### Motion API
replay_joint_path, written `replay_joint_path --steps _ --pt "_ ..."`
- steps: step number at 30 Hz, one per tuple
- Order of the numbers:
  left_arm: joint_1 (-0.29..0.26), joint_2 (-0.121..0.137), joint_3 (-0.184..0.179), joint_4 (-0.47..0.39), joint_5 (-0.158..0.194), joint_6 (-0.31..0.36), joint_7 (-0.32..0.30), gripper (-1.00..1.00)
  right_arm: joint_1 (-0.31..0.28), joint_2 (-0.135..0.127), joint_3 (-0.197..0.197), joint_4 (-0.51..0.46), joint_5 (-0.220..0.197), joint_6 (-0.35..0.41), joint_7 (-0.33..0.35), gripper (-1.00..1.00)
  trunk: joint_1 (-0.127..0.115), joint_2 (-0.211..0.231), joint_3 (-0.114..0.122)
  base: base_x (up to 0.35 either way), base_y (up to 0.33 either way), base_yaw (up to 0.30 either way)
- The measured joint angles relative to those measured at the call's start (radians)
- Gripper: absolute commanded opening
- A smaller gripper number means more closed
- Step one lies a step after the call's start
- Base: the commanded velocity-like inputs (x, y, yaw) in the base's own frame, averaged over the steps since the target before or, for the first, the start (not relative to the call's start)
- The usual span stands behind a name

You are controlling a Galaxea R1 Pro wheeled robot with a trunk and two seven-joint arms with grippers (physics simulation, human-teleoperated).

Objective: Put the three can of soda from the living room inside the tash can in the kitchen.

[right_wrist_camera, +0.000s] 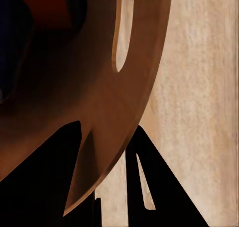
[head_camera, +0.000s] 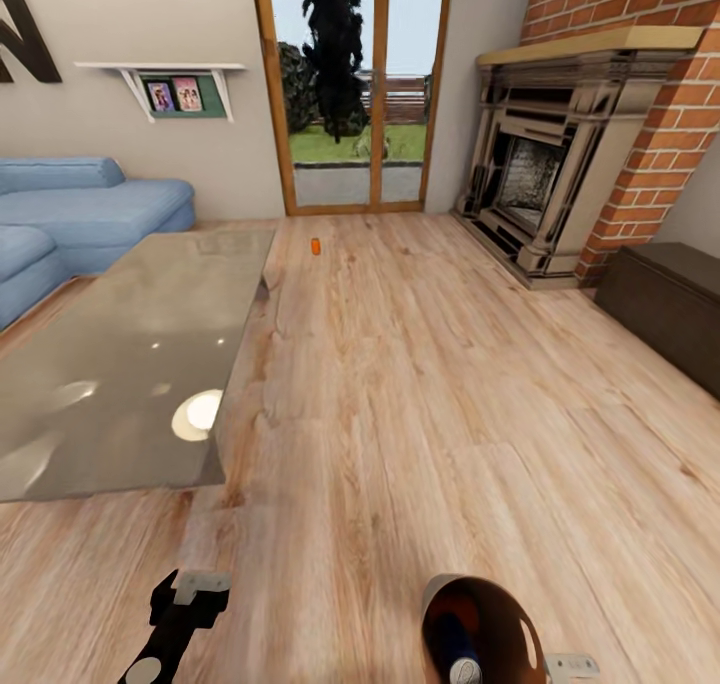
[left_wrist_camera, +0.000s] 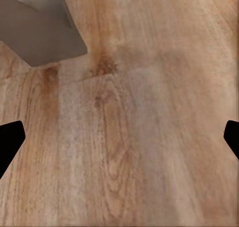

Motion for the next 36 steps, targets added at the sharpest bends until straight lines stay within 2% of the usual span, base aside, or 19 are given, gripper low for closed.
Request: replay_joint_path --steps 20,36 --pt "0.0 0.0 0.0 0.002 0.0 0.0 -0.002 1.0 0.0 0.0 0.001 0.0 -0.002 -0.001 0.0 -1.0 0.0 0.0 -0.025 0.197 -0.024 0.069" --pt "0.0 0.0 0.0 0.001 0.0 0.0 -0.002 1.0 0.0 0.0 0.001 -0.001 -0.004 -0.01 0.0 -1.0 0.0 0.0 -0.008 0.197 0.0 0.002"
